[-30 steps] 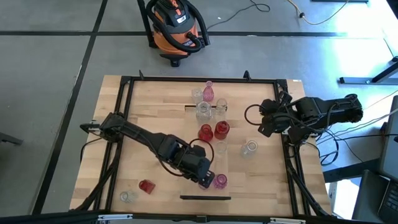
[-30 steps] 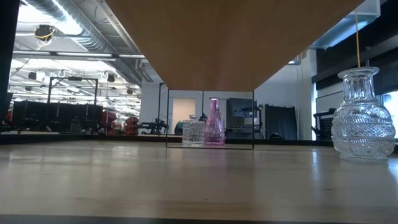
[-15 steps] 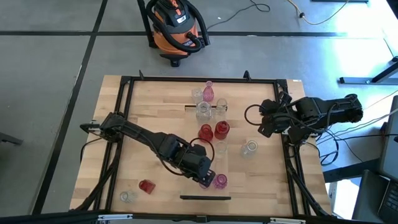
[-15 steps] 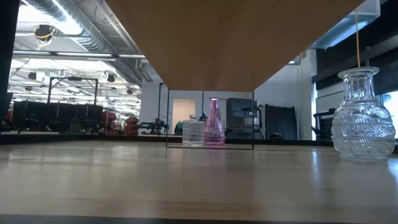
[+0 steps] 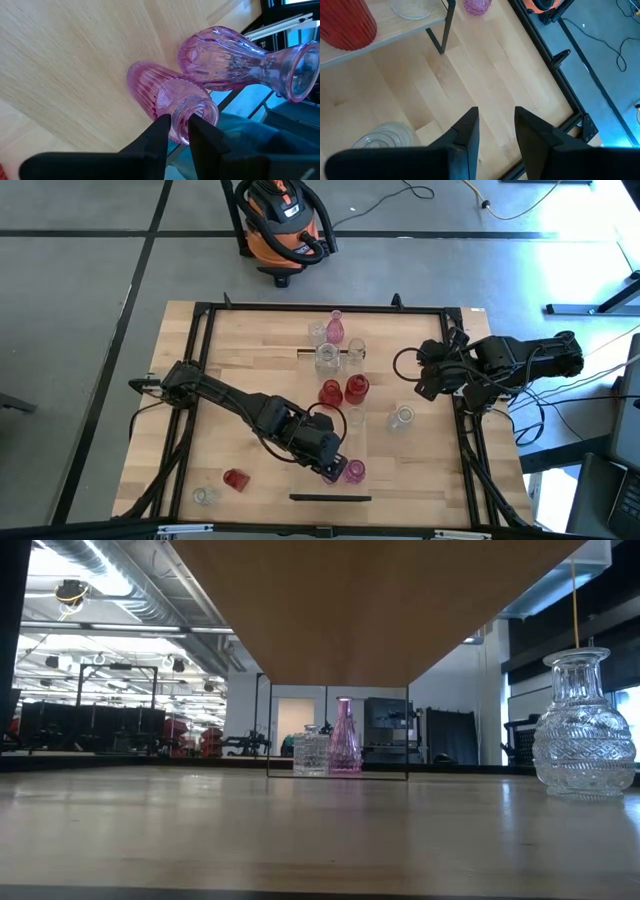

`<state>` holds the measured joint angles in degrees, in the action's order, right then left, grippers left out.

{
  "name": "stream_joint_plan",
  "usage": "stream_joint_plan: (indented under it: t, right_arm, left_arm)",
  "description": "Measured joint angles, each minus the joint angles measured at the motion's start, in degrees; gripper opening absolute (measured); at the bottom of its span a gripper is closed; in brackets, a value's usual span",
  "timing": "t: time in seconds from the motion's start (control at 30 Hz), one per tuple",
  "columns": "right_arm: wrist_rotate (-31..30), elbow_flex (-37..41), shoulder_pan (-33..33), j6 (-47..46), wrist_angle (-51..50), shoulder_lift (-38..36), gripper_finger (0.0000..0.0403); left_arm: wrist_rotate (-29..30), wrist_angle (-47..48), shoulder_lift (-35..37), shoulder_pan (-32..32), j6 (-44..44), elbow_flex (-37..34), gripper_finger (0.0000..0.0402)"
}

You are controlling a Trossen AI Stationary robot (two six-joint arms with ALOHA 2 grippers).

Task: Sort vases onto shelf
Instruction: Put the violet vase on the shelf aligned with the violet vase

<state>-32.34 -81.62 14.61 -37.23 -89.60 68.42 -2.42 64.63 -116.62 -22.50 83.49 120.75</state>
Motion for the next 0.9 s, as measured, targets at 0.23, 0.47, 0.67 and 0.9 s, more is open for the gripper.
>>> stream_joint_plan:
  t: [0.23,0.47,0.67,0.9]
  right_arm:
    - [0.0,0.0,0.0,0.0,0.1,0.0,0.0108]
    - [0.0,0.0,0.0,0.0,0.7,0.0,0.0108]
    - [0.0,0.0,0.0,0.0,1.6,0.0,0.0108]
    - [0.0,0.0,0.0,0.0,1.6,0.0,0.0108]
  left_arm:
    - [1.5,-0.7,0.2,0.0,-0.3,0.3,0.0066]
    - [4.5,1.7,0.1,0.2,-0.7,2.9,0.0067]
    - [2.9,2.4,0.1,0.3,-0.7,3.3,0.0067]
    - [3.2,2.0,0.2,0.3,-0.6,3.4,0.0067]
